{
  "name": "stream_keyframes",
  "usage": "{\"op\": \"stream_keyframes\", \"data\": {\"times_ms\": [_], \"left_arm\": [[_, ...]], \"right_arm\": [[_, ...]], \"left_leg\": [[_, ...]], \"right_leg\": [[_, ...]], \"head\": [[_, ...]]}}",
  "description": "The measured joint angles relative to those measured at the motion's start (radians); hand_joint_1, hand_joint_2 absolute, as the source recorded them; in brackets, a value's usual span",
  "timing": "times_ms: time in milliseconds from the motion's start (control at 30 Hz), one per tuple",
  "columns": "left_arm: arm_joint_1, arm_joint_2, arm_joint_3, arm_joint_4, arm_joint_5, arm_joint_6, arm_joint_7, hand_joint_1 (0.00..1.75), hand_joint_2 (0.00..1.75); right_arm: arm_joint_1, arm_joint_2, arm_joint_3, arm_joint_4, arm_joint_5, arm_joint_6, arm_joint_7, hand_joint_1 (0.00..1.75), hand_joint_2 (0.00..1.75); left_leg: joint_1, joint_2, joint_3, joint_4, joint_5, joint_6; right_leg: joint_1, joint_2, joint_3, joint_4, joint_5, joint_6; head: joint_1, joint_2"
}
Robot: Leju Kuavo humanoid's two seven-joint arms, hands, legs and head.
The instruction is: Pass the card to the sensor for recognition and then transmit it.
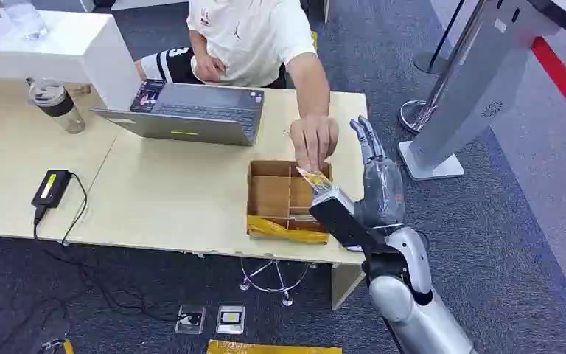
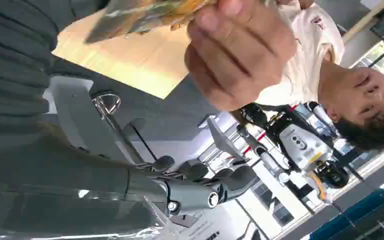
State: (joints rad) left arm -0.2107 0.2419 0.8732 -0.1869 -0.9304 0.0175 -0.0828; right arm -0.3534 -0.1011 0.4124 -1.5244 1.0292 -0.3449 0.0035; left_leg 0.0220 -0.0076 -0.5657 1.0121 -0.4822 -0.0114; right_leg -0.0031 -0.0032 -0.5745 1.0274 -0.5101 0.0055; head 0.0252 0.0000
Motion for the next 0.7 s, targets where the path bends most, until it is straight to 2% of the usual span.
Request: {"op": "stream_keyframes", "data": {"times_ms": [33, 67, 133, 700], "left_arm": [[0.000, 0.000, 0.000, 0.000, 0.000, 0.000, 0.000, 0.00, 1.75], [0.001, 0.000, 0.000, 0.000, 0.000, 0.000, 0.000, 0.00, 1.75], [0.001, 0.000, -0.001, 0.000, 0.000, 0.000, 0.000, 0.00, 1.75], [0.002, 0.000, -0.005, -0.001, -0.002, -0.004, 0.000, 0.00, 1.75]], "right_arm": [[-0.002, 0.003, 0.001, 0.002, 0.003, 0.005, 0.001, 1.43, 1.75], [-0.003, 0.006, 0.002, 0.005, 0.005, 0.011, 0.001, 1.68, 1.75], [-0.006, 0.010, 0.006, 0.010, 0.009, 0.016, 0.001, 1.75, 1.75], [-0.026, 0.031, 0.014, 0.026, 0.024, 0.024, -0.009, 1.75, 1.75]], "left_leg": [[0.000, 0.000, 0.000, 0.000, 0.000, 0.000], [0.000, 0.000, 0.000, 0.000, 0.000, 0.000], [0.000, 0.000, 0.000, 0.000, 0.000, 0.000], [0.000, 0.000, 0.000, 0.000, 0.000, 0.000]], "right_leg": [[0.000, 0.000, 0.000, 0.000, 0.000, 0.000], [0.000, 0.000, 0.000, 0.000, 0.000, 0.000], [0.000, 0.000, 0.000, 0.000, 0.000, 0.000], [0.000, 0.000, 0.000, 0.000, 0.000, 0.000]], "head": [[0.000, 0.000], [0.000, 0.000], [0.000, 0.000], [0.000, 0.000]]}}
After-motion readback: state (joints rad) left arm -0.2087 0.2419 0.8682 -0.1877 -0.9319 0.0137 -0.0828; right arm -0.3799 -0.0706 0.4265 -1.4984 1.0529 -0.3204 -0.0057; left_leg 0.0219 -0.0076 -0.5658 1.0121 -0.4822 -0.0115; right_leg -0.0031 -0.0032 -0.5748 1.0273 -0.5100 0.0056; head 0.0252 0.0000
